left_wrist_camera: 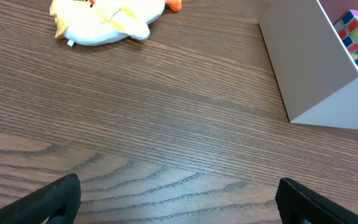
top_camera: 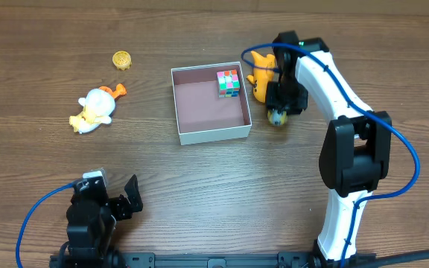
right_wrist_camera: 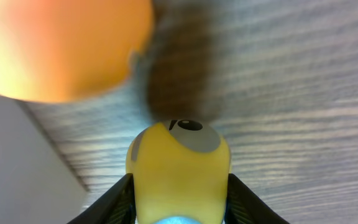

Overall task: Pack container
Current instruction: 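Carry the yellow ball into the box and release it beside the cube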

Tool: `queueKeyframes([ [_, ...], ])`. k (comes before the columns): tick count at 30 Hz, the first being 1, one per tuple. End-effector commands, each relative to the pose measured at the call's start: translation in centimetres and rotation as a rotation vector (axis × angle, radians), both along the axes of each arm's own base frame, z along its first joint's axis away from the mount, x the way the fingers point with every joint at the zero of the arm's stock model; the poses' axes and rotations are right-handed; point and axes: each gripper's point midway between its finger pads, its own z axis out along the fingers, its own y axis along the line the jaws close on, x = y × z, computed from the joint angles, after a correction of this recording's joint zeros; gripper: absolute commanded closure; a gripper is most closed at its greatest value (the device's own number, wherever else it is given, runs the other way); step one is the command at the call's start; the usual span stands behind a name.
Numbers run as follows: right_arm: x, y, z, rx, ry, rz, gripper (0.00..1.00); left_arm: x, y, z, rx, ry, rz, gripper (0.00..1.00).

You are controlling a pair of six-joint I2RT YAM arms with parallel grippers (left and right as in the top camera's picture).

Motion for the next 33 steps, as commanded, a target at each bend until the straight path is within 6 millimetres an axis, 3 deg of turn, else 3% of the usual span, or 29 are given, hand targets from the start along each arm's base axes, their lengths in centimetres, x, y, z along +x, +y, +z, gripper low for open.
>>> queueKeyframes([
  [1,2.4,0.4,3.2,0.025,-0.097,0.000,0.56,0.0,0.0,-0.2,0.013,-0.001,-0.009,0.00],
  [10,5.1,1.8,11.3,0.060,-0.262,0.057,0.58,0.0,0.0,-0.2,0.013,-0.001,-0.009,0.00],
  [14,5.1,4.6,14.5,0.086,-0.335,0.153,0.58,0.0,0.0,-0.2,0.013,-0.001,-0.009,0.00],
  [16,4.7,6.7,15.0,0.097,-0.350,0.197,0.58,0.0,0.0,-0.2,0.013,-0.001,-0.009,0.00],
  [22,2.7,13.7,15.4,0.133,-0.384,0.347,0.57,0.0,0.0,-0.2,0.013,-0.001,-0.009,0.00],
  [26,2.6,16.5,15.4,0.156,-0.419,0.396,0.53,0.0,0.0,-0.2,0.013,-0.001,-0.009,0.00],
  [29,2.9,17.6,13.8,0.161,-0.418,0.408,0.53,0.0,0.0,-0.2,0.013,-0.001,-0.009,0.00],
  [33,3.4,18.0,9.3,0.135,-0.342,0.412,0.53,0.0,0.0,-0.2,0.013,-0.001,-0.009,0.00],
])
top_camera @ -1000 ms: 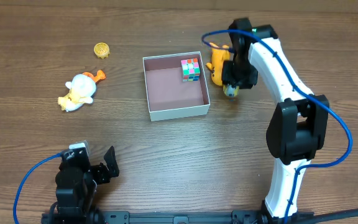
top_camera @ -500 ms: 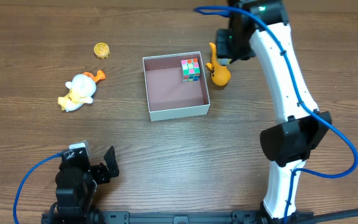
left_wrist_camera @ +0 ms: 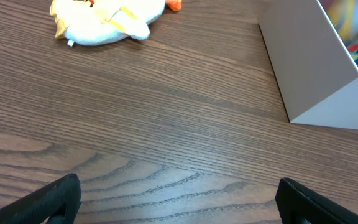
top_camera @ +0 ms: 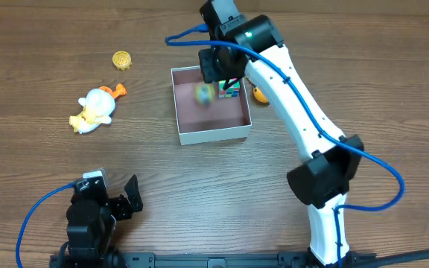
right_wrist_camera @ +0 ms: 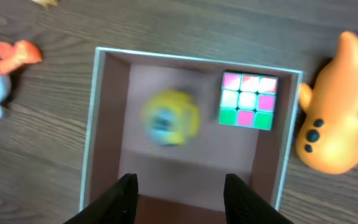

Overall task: Pack container
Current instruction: 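Carry the yellow ball into the box and release it beside the cube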

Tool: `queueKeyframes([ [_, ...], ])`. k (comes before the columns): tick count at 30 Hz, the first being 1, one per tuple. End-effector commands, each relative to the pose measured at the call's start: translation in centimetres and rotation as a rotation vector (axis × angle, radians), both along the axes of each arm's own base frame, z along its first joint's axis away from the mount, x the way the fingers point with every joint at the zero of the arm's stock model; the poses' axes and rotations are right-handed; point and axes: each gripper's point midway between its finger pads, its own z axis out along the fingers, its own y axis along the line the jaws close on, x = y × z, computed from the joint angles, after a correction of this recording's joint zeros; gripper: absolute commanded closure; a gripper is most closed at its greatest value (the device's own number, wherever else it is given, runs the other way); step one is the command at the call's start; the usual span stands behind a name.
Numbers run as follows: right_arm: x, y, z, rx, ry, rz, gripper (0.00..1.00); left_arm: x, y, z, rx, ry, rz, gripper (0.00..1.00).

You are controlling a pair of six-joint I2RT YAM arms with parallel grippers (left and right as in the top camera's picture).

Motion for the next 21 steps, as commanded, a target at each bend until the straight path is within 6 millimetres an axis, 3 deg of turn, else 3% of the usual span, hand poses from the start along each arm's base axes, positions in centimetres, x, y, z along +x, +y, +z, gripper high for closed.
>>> queueKeyframes([
  [1,0.5,0.5,-5.1,-0.047,0.077,0.004,0.54,0.0,0.0,-0.2,0.013,-0.001,-0.009,0.00],
  [4,0.6,0.8,-6.6,-0.049,0.104,0.008,0.54,0.0,0.0,-0.2,0.013,-0.001,-0.009,0.00],
  [14,0.4,0.9,-6.7,-0.054,0.110,0.018,0.54,0.0,0.0,-0.2,0.013,-0.001,-0.009,0.00],
  [21,0.0,2.0,-7.0,-0.034,0.113,0.059,0.54,0.0,0.0,-0.2,0.013,-0.001,-0.009,0.00],
])
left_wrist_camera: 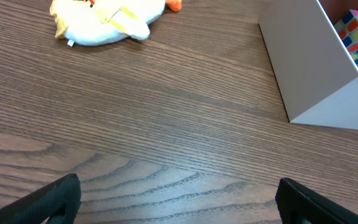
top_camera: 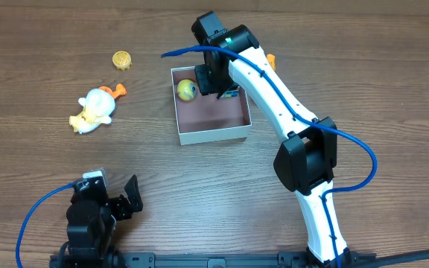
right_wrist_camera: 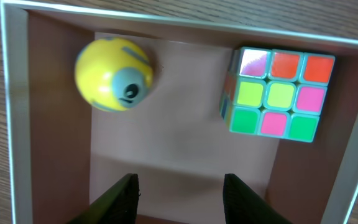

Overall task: Pack container
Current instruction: 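Carry the yellow ball into the box and release it beside the cube, then move the right gripper out of the box toward the orange plush toy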

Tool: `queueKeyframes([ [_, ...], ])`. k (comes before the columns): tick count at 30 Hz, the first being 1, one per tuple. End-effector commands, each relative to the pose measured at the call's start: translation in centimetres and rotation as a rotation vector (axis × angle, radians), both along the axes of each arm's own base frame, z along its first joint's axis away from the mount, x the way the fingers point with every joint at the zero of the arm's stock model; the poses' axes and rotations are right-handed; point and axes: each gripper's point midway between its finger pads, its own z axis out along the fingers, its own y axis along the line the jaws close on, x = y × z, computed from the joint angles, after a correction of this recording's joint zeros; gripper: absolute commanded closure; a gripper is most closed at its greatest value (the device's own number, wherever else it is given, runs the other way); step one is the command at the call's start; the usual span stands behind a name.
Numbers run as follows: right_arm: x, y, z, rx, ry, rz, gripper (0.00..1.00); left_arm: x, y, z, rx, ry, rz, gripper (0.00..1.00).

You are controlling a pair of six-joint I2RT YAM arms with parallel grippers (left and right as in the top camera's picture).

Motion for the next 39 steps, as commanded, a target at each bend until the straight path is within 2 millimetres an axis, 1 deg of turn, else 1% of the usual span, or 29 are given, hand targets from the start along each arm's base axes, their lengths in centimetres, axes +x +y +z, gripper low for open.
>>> queueKeyframes([
  [1,-0.3,1.5,0.7,0.037,-0.022,0.046,0.54,0.0,0.0,-0.2,0.013,-0.001,-0.009,0.00],
  [5,-0.5,2.3,-0.6,0.058,-0.011,0.060,0.54,0.0,0.0,-0.2,0.013,-0.001,-0.009,0.00],
  [7,-0.7,2.4,-1.5,0.056,-0.003,0.063,0.54,0.0,0.0,-0.2,0.013,-0.001,-0.009,0.00],
  [11,-1.4,2.0,-3.8,0.036,0.030,0.062,0.54,0.0,0.0,-0.2,0.013,-0.001,-0.009,0.00],
  [14,-1.8,1.7,-4.7,0.025,0.048,0.061,0.54,0.0,0.0,-0.2,0.013,-0.001,-0.009,0.00],
  [18,-1.8,1.9,-4.7,0.034,0.048,0.063,0.54,0.0,0.0,-0.2,0.013,-0.001,-0.009,0.00],
  [25,-2.5,1.8,-4.5,0.023,0.070,0.085,0.55,0.0,0.0,-0.2,0.013,-0.001,-0.009,0.00],
  [27,-2.5,1.6,-3.9,0.007,0.069,0.092,0.55,0.0,0.0,-0.2,0.013,-0.001,-0.009,0.00],
  [29,-2.3,1.4,-2.8,-0.002,0.054,0.095,0.55,0.0,0.0,-0.2,0.013,-0.001,-0.009,0.00],
  [33,-1.5,1.8,0.5,0.018,0.006,0.094,0.54,0.0,0.0,-0.2,0.013,-0.001,-0.009,0.00],
  [36,-0.9,2.2,3.4,0.046,-0.042,0.094,0.54,0.0,0.0,-0.2,0.013,-0.001,-0.009,0.00],
  [37,-0.4,1.9,4.7,0.047,-0.070,0.076,0.53,0.0,0.0,-0.2,0.013,-0.001,-0.009,0.00],
  [38,0.1,1.3,5.5,0.037,-0.092,0.052,0.53,0.0,0.0,-0.2,0.013,-0.001,-0.009,0.00],
  [39,0.7,0.3,6.5,0.020,-0.121,0.019,0.49,0.0,0.0,-0.2,0.013,-0.001,-0.009,0.00],
])
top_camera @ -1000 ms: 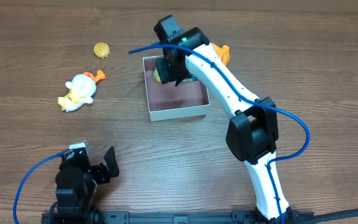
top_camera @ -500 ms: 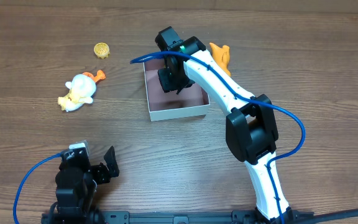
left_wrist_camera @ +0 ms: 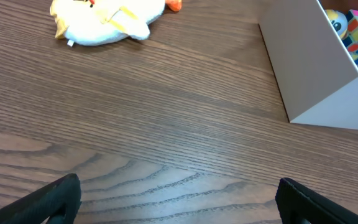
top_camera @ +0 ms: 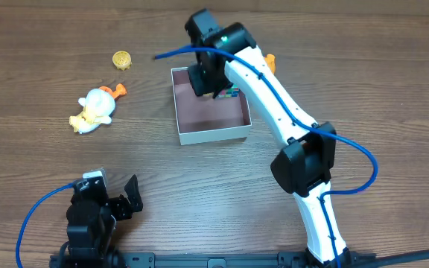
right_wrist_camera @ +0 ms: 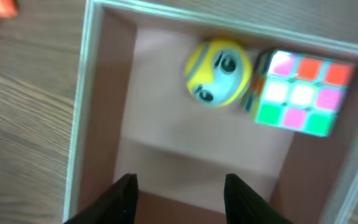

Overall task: Pack container
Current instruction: 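Move the right gripper out of the box toward the orange plush toy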

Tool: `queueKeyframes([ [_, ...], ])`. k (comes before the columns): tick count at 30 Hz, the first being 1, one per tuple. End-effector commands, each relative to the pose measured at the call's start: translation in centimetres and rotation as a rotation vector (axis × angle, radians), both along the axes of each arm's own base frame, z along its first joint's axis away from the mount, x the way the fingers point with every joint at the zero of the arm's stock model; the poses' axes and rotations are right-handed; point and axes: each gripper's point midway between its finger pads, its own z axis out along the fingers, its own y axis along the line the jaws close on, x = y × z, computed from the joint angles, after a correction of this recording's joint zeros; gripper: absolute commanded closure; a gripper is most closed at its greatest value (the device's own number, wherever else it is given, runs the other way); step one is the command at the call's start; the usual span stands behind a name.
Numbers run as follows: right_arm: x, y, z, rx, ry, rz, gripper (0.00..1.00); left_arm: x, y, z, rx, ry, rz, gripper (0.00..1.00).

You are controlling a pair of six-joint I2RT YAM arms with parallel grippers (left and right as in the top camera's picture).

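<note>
The white box [top_camera: 213, 134] with a brown floor holds a yellow goggle-eyed ball [right_wrist_camera: 218, 73] lying right beside a colour cube [right_wrist_camera: 303, 93] at its far side. My right gripper [right_wrist_camera: 184, 193] hangs open and empty above the box's [right_wrist_camera: 78, 124] inside; in the overhead view the right gripper [top_camera: 203, 74] hides the ball. A white duck plush [top_camera: 91, 110] lies left of the box. An orange toy [top_camera: 270, 61] peeks out behind the right arm. My left gripper [left_wrist_camera: 179, 202] stands open over bare table near the front edge.
A small gold round piece [top_camera: 121, 59] lies at the far left, beyond the duck plush [left_wrist_camera: 107, 15]. The left wrist view shows the box's white wall [left_wrist_camera: 309, 68] with the ball [left_wrist_camera: 335, 22] and cube behind it. Wood table lies between left gripper [top_camera: 118, 205] and box.
The yellow ball was in the box's far left corner, apart from the cube; now it lies against the cube. My right gripper, still open, has shifted a little left over the box.
My right gripper was shut on the yellow ball on the table, right of the box by the orange toy. Then it was open over the box, the ball a blur inside. Then the ball lay in the far left corner, now beside the cube. The left arm stayed still.
</note>
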Motion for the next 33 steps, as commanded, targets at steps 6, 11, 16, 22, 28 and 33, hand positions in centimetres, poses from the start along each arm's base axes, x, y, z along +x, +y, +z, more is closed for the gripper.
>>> queueKeyframes([
  [6,6.4,-10.3,6.2,-0.025,-0.167,-0.283,0.46,0.0,0.0,-0.3,0.013,0.000,-0.009,0.00],
  [11,9.1,-17.6,5.8,-0.026,-0.177,-0.428,0.47,0.0,0.0,-0.3,0.013,0.000,-0.009,0.00],
  [16,9.6,-18.7,2.8,0.015,-0.114,-0.423,0.47,0.0,0.0,-0.3,0.013,0.000,-0.009,0.00],
  [22,8.3,-18.7,-3.1,-0.014,-0.010,-0.423,0.50,0.0,0.0,-0.3,0.013,0.000,-0.009,0.00],
  [28,7.5,-18.7,-6.6,-0.028,0.035,-0.421,0.51,0.0,0.0,-0.3,0.013,0.000,-0.009,0.00],
  [33,7.2,-18.2,-7.6,-0.011,0.049,-0.403,0.51,0.0,0.0,-0.3,0.013,0.000,-0.009,0.00],
])
